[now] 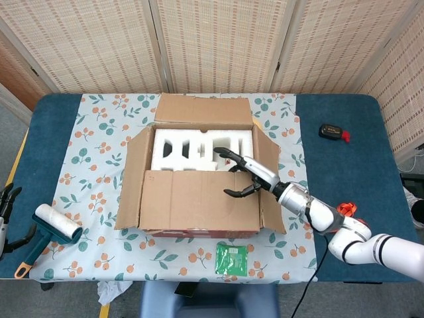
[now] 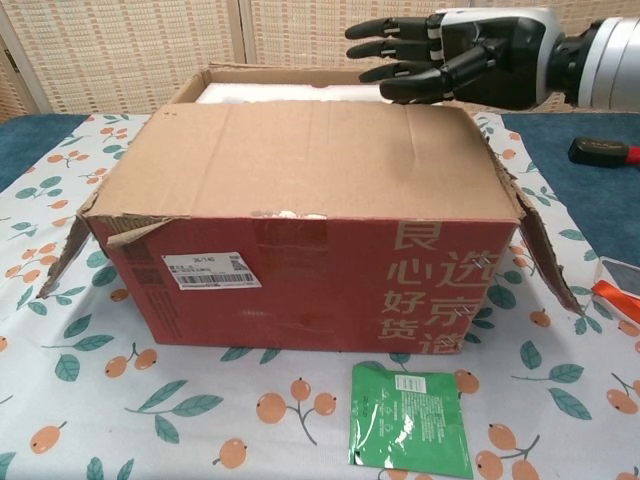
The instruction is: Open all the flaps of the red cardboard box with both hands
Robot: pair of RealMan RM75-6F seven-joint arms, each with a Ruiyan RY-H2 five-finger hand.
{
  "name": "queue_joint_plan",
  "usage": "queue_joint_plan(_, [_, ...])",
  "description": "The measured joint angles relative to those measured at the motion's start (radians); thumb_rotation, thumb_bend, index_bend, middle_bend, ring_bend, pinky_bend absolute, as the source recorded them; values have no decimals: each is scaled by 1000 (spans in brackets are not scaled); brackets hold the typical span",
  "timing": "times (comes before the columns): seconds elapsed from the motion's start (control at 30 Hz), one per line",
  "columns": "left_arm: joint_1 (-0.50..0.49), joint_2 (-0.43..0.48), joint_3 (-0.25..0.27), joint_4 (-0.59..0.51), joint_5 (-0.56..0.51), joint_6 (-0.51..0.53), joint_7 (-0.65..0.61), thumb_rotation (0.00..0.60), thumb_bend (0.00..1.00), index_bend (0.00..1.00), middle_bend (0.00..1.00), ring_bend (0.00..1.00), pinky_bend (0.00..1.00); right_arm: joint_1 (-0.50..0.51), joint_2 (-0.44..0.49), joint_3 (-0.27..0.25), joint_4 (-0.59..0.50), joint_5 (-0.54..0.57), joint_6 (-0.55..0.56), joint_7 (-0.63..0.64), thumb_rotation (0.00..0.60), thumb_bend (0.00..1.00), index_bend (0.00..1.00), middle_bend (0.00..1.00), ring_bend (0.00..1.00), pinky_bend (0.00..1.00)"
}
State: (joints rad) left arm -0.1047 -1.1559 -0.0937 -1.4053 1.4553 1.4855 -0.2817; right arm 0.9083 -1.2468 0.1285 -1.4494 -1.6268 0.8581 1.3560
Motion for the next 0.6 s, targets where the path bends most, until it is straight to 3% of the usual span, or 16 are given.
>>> queue_joint_plan(0.13, [-1,-5,-1,1,1,1,15,600,421,0,0,0,0,-8,58,-1,-54,-6,44,43,600,367,0,0,0,328])
queue_joint_plan(0.37, [1,-16,4,-2,27,28,33,600,419,0,0,0,0,-45,184,2,-201,1,106,-8,600,367,0,0,0,329])
queue_joint_plan(0.6, [-5,-17,19,-11,49,20,77,600,418,0,0,0,0,-107,387,-15,-479,-15,153,-30,600,368,0,0,0,344])
